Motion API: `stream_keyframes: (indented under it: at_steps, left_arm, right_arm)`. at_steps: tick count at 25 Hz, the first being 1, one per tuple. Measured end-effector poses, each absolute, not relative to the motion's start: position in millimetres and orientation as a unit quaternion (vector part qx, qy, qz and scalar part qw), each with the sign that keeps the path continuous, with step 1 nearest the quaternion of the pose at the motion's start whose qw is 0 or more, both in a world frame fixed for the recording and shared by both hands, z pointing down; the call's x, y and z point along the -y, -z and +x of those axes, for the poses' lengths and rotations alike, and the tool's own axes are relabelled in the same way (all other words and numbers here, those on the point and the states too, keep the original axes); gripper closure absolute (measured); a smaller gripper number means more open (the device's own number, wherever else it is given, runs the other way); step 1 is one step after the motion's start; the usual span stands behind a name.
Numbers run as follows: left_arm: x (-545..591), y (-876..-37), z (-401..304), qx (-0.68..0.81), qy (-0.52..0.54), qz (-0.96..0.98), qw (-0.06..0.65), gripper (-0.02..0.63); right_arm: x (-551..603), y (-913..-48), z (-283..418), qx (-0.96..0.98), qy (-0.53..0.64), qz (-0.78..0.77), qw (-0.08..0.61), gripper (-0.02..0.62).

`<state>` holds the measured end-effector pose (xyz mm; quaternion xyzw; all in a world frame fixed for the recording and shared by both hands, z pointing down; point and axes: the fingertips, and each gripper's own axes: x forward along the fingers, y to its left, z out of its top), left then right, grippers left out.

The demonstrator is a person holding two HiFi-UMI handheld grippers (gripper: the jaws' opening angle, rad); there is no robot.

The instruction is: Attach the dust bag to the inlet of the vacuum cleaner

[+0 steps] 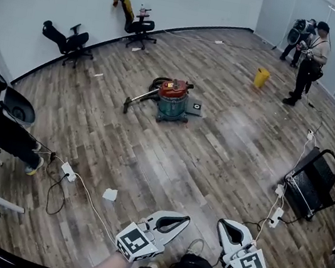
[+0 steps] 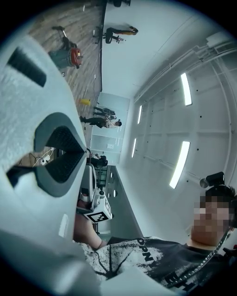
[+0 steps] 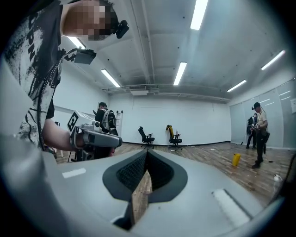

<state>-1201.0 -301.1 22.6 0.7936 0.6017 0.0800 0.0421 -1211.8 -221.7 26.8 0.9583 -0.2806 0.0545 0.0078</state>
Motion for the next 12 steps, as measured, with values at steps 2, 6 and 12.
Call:
stream_keyframes:
  at_steps: [2,6,12]
  left_arm:
    - [280.5,-19.7,-1181.7,-0.598,-0.077,0.797,0.036,0.607]
    - [230.0,-6.6,-1144.5,-0.589,-0.05,0.806,0.016,0.607]
    - [147.5,-8.5,-1093.2,-0.58,-0.066,0.812,0.009,0.607]
  right_arm:
    - [201.1,-25.4,-1190.9,0.289,-0.052,0.956,0.004,0.591]
    - [152.4,-24.6,-1155.2,0.316,-0.051,0.947,0.002,0.591]
    - [84.7,-23.7,-1109.7,0.365,-0.024,0.931,0.014,0.591]
